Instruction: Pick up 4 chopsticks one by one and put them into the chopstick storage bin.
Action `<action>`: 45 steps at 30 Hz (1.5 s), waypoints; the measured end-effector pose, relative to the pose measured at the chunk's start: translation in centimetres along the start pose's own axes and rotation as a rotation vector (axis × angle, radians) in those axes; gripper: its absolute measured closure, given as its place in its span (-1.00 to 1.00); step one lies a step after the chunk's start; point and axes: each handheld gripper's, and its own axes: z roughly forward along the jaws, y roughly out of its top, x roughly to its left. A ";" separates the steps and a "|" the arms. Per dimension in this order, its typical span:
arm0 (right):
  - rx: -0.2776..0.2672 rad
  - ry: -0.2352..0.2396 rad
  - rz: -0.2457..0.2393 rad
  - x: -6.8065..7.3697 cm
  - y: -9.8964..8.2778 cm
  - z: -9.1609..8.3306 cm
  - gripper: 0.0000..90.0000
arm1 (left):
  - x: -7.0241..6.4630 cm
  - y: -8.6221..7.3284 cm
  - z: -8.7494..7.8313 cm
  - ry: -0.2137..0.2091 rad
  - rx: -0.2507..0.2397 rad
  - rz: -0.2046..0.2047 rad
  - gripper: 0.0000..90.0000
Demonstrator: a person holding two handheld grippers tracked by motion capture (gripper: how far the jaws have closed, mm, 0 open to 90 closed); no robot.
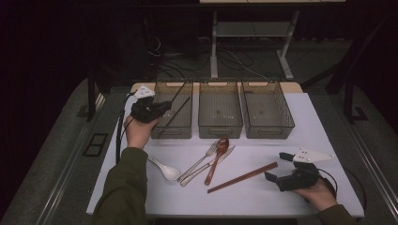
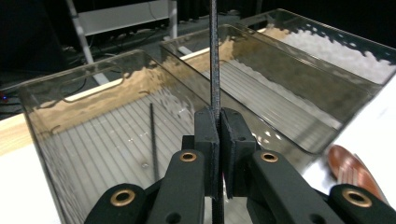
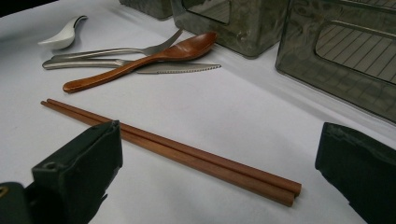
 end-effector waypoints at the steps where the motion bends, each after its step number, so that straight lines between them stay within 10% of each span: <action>1: 0.000 0.001 0.000 0.0 0.0 0.0 -0.98 | 0.2 0.0 0.1 0.004 -0.002 -0.005 0.90; 13: -0.001 0.004 -0.001 0.0 0.0 0.0 -0.98 | 2.2 -0.5 2.1 0.053 0.002 -0.053 0.89; 33: -0.002 0.002 -0.003 0.1 -0.1 0.0 -0.98 | 1.6 -1.6 4.7 0.107 0.108 -0.046 0.88; 45: -0.001 0.001 -0.001 0.0 -0.1 -0.1 -0.98 | 1.8 -1.4 4.3 0.112 0.090 -0.074 0.45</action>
